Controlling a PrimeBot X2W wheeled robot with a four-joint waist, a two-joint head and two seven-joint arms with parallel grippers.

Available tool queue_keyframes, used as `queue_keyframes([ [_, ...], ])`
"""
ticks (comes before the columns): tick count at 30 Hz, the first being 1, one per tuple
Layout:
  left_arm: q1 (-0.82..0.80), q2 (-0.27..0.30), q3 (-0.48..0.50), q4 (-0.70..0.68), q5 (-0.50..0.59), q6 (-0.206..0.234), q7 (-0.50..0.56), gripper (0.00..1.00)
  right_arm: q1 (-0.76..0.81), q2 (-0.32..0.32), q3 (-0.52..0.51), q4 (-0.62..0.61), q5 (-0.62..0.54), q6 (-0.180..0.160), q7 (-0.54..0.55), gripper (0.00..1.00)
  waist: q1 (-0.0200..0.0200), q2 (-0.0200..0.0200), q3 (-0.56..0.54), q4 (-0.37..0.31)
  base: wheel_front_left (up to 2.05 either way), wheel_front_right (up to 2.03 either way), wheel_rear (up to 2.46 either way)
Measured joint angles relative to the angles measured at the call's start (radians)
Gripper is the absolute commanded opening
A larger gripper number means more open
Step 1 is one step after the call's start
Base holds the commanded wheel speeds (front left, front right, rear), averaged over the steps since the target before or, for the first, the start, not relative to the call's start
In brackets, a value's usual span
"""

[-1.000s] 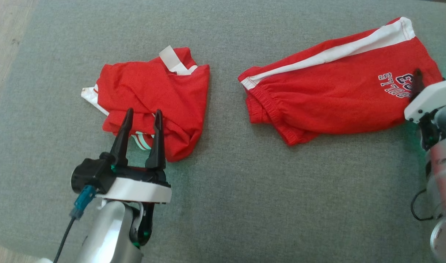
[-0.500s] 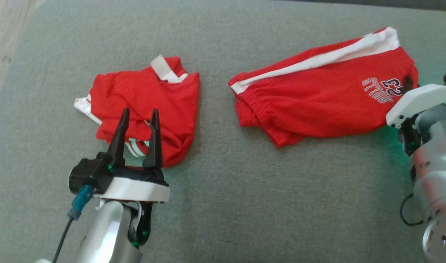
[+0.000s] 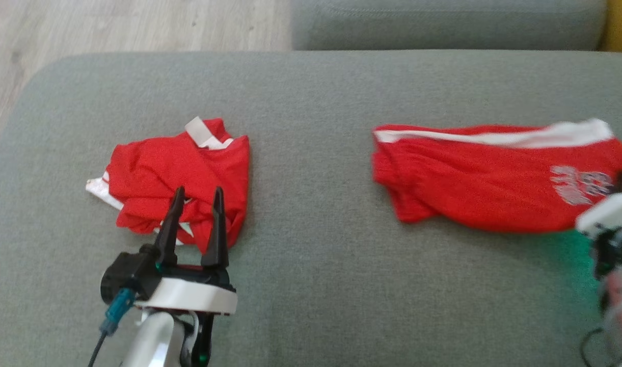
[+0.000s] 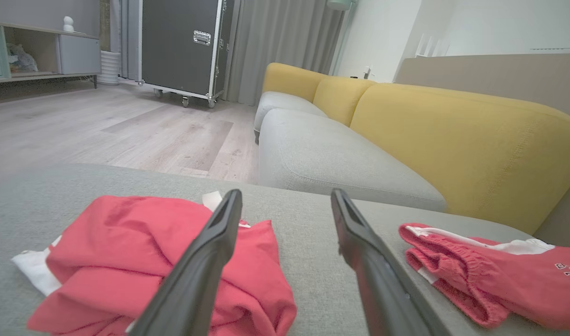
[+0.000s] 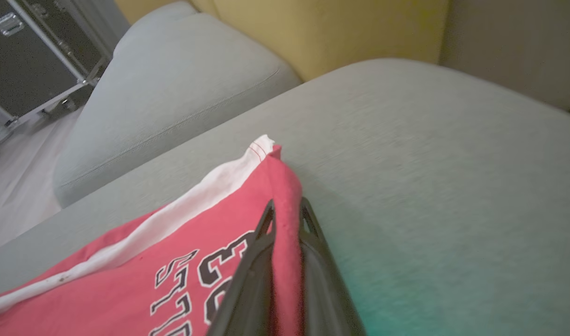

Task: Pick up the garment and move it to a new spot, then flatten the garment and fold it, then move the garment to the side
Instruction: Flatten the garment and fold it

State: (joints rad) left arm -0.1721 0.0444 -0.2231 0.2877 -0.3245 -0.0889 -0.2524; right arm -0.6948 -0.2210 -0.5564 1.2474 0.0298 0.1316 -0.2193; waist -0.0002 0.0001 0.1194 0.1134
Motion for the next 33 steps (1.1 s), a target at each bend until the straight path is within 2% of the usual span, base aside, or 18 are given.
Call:
queue_keyframes([
  [3, 0.018, 0.000, -0.006, -0.002, 0.000, 0.000, 0.000, 1.00, 0.027, -0.029, -0.038, -0.016, -0.001, 0.000, -0.011, 0.00, 0.0000, 0.0000, -0.014, -0.011, 0.00, 0.00, 0.00],
  [6, 0.030, 0.000, -0.011, -0.002, -0.002, 0.001, 0.000, 1.00, 0.033, -0.025, -0.060, -0.021, -0.013, 0.000, -0.011, 0.00, 0.0000, 0.0000, -0.018, -0.010, 0.00, 0.00, 0.00],
  [11, 0.034, 0.000, -0.026, -0.001, -0.010, 0.001, 0.000, 1.00, 0.033, 0.025, -0.055, -0.037, -0.022, 0.000, -0.019, 0.00, 0.0002, 0.0000, -0.028, 0.004, 0.00, 0.00, 0.00],
  [15, 0.036, 0.000, -0.025, 0.002, -0.010, 0.001, 0.000, 1.00, 0.029, 0.070, -0.008, -0.070, -0.005, 0.000, -0.026, 0.00, 0.0001, 0.0000, -0.047, 0.014, 0.00, 0.00, 0.00],
  [21, 0.053, 0.001, -0.022, 0.001, -0.027, 0.001, 0.000, 1.00, 0.023, 0.145, 0.168, -0.125, 0.099, 0.000, -0.028, 0.00, 0.0002, 0.0000, -0.077, 0.035, 0.00, 0.00, 0.00],
  [30, 0.062, 0.002, -0.032, -0.015, -0.047, 0.006, 0.000, 1.00, 0.049, 0.152, 0.527, -0.231, 0.347, 0.000, -0.017, 0.00, 0.0002, 0.0000, -0.104, 0.098, 0.00, 0.00, 0.00],
  [33, 0.074, 0.002, -0.029, -0.017, -0.047, 0.010, 0.000, 1.00, 0.084, 0.155, 0.618, -0.258, 0.412, 0.000, -0.007, 0.00, 0.0001, 0.0000, -0.110, 0.121, 0.00, 0.00, 0.00],
])
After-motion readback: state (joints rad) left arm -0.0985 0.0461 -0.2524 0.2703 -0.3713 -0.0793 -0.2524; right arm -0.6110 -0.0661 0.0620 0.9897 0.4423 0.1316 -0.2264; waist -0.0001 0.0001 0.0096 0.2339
